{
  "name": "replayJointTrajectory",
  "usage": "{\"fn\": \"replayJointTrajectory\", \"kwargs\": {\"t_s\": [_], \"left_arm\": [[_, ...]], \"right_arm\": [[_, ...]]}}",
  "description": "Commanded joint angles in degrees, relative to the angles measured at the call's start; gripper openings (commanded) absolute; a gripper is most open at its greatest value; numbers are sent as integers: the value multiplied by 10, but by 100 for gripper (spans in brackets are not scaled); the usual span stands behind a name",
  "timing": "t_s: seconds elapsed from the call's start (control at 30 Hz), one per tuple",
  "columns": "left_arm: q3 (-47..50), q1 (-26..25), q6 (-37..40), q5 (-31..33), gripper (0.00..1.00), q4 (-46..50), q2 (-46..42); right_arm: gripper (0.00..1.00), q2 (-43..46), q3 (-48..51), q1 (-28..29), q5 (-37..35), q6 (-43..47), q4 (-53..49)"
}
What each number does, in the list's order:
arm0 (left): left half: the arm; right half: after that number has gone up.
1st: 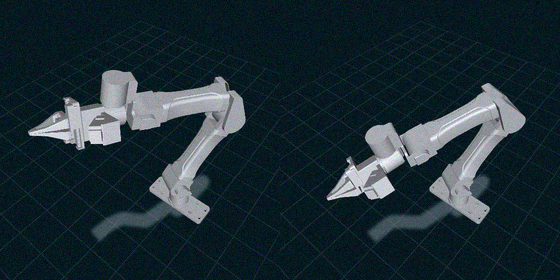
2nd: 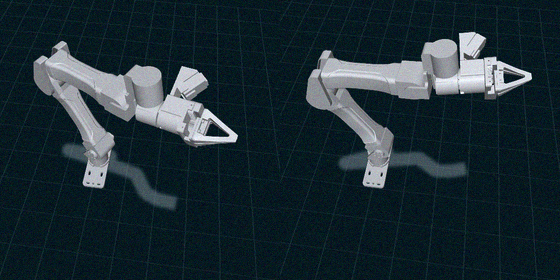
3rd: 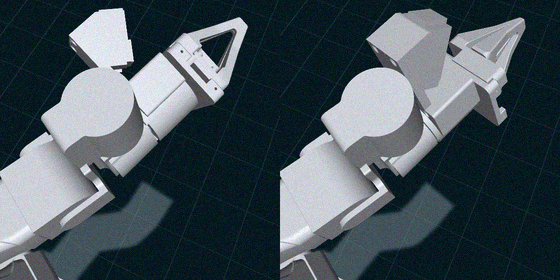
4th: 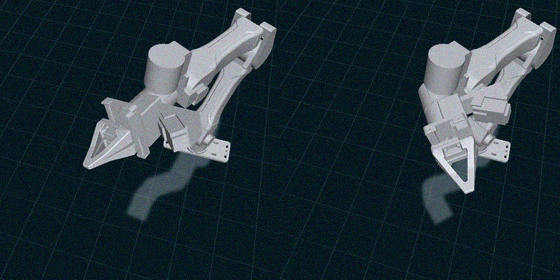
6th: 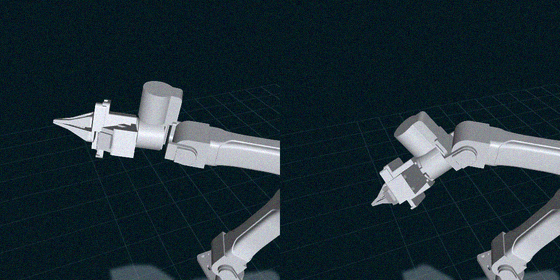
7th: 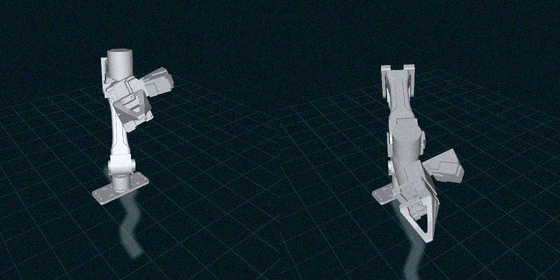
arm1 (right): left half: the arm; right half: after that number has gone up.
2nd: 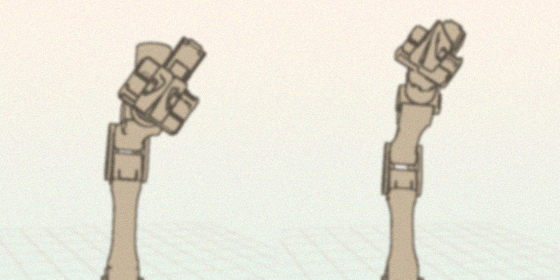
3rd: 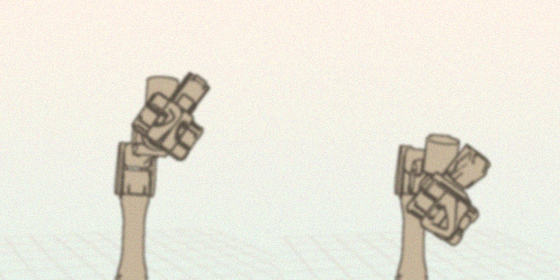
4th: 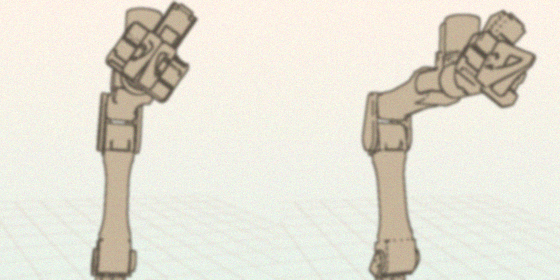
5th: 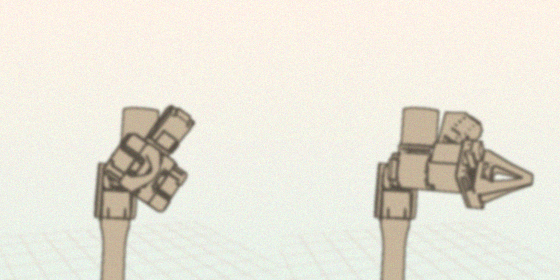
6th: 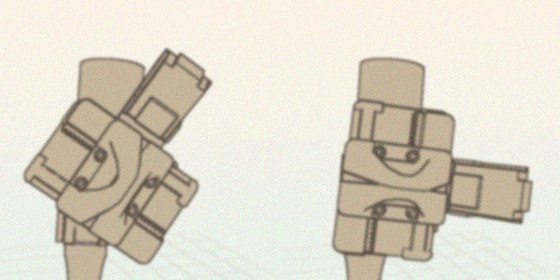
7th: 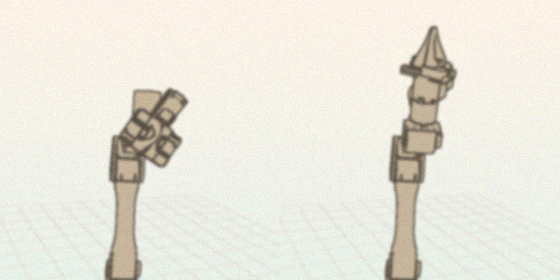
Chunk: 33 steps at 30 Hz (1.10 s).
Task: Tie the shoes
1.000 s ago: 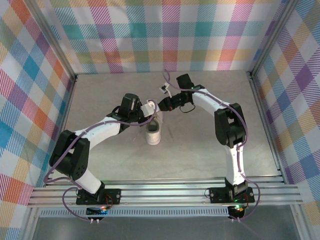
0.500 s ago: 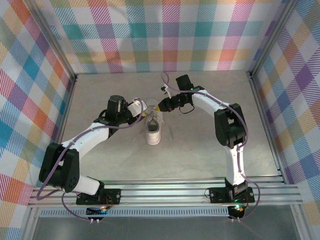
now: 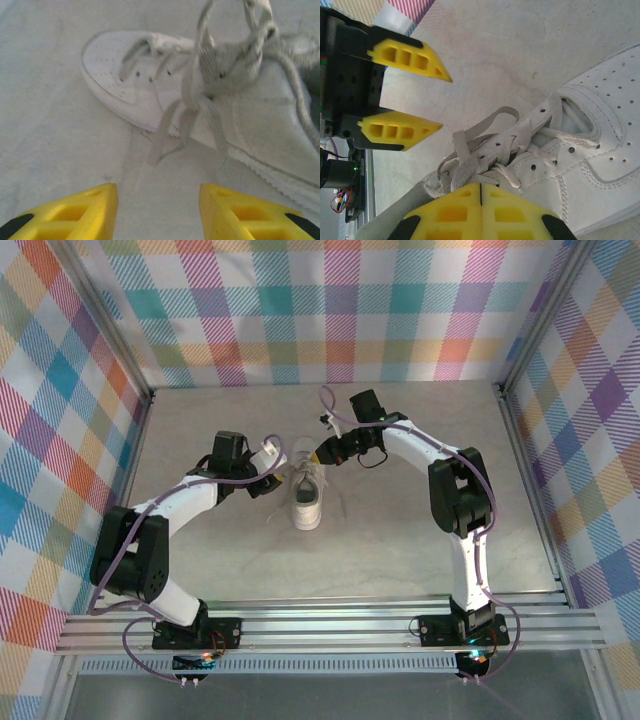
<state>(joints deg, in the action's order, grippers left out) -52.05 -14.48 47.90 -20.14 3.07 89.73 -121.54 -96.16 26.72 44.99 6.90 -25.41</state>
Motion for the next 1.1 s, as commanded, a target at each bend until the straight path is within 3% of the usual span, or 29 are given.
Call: {"fn": "replayJointTrajectory", "kwargs": {"t_s": [0.0,0.3,0.47,0.6,1.07], "left_arm": [[-16,4,32,-27,46,15,25],[-56,9,40,-23,47,-14,101],[-74,21,124,-58,49,18,119],[-98,38,137,-109,52,52,138],[-201,44,176,-165,57,104,227]], "right_arm": [[0,23,-9,4,2,22,-13],[0,26,-10,4,-9,35,-18],[0,20,-26,3,-21,48,-38],[0,19,-27,6,-27,55,-39],[0,3,-52,15,-41,75,-65]]}}
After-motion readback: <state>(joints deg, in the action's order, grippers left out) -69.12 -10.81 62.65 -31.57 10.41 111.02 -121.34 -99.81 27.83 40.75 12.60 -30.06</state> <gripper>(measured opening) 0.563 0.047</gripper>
